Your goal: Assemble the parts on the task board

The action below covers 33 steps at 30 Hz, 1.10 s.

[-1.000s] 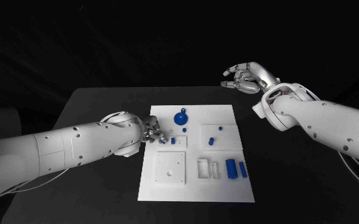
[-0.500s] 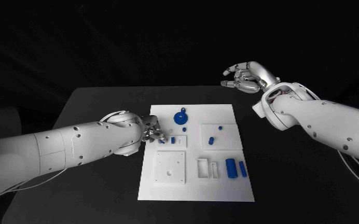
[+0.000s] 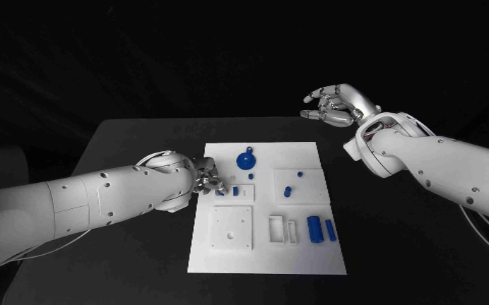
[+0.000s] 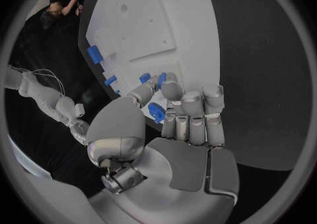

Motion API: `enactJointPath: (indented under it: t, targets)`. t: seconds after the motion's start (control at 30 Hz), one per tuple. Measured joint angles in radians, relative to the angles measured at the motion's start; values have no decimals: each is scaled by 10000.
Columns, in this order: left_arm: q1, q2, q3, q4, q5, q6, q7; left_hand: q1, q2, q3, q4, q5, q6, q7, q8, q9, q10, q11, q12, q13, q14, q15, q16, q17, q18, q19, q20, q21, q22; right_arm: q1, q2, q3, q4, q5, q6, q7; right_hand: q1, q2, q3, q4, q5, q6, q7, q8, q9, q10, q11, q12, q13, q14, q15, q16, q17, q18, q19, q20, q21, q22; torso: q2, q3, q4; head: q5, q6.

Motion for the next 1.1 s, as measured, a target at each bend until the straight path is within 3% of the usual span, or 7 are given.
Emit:
enactJointPath:
  t: [0.1,0.23,0.33,0.57,0.67,1.1]
  targets:
    - [-1,6,-1,-10,1,0,0,35,-47,-100,99,-13,-4,-4,44,-35,0,0,0,0,0,0,0,0,2,0,0,0,0,-1,0,0,-1,0,0,0,0,0,0,0,0,-1,0,0,0,0,0,0,-3,0,0,0,0,0,-12,13,0,0,0,1,0,0,0]
    - [-17,11,-14,-36,6,-1,0,-216,-319,-186,344,-11,22,-56,539,-41,8,-9,0,-1,51,-72,0,0,136,0,0,0,0,-3,-2,0,-3,0,1,0,0,0,0,0,0,-1,1,0,0,0,0,0,-10,0,0,0,0,0,-13,14,0,0,0,1,0,-1,11]
    - [-27,10,-22,-62,9,0,-11,-390,-493,-219,534,-7,98,-143,628,-35,183,-183,0,-10,202,-234,12,0,275,0,1,0,-5,-4,-3,0,-5,0,1,0,0,0,0,0,0,-6,5,0,-1,0,0,0,-10,0,0,0,1,0,-13,14,0,-1,0,1,-1,-1,13]
    - [-39,9,-31,-79,13,18,-39,-631,-816,-218,925,8,54,-121,641,-114,345,-346,39,-10,244,-387,39,-10,438,0,0,0,-19,-8,3,0,-10,0,3,0,0,0,0,0,0,-11,9,0,-1,0,0,0,-9,0,0,0,1,0,-14,14,0,-1,-1,1,-4,-1,5]
    - [-46,9,-36,-81,16,35,-50,-669,-930,-209,1012,25,55,-122,670,-126,364,-364,40,-10,217,-417,40,-10,311,-2,-2,0,-19,-12,4,0,-12,0,4,0,0,0,0,0,0,-13,11,0,-1,0,0,0,-9,0,0,0,1,0,-14,15,0,-1,-2,3,-5,-1,-3]
    - [-53,16,-40,-92,25,61,-78,-926,-1266,-164,1525,26,55,-125,739,-202,363,-363,40,-9,218,-417,79,-10,307,35,-40,0,-39,-23,7,0,-18,0,6,0,0,0,0,0,0,-20,15,0,-2,0,0,-1,-9,-1,0,0,1,0,-15,16,0,-2,-3,0,-3,-8,7]
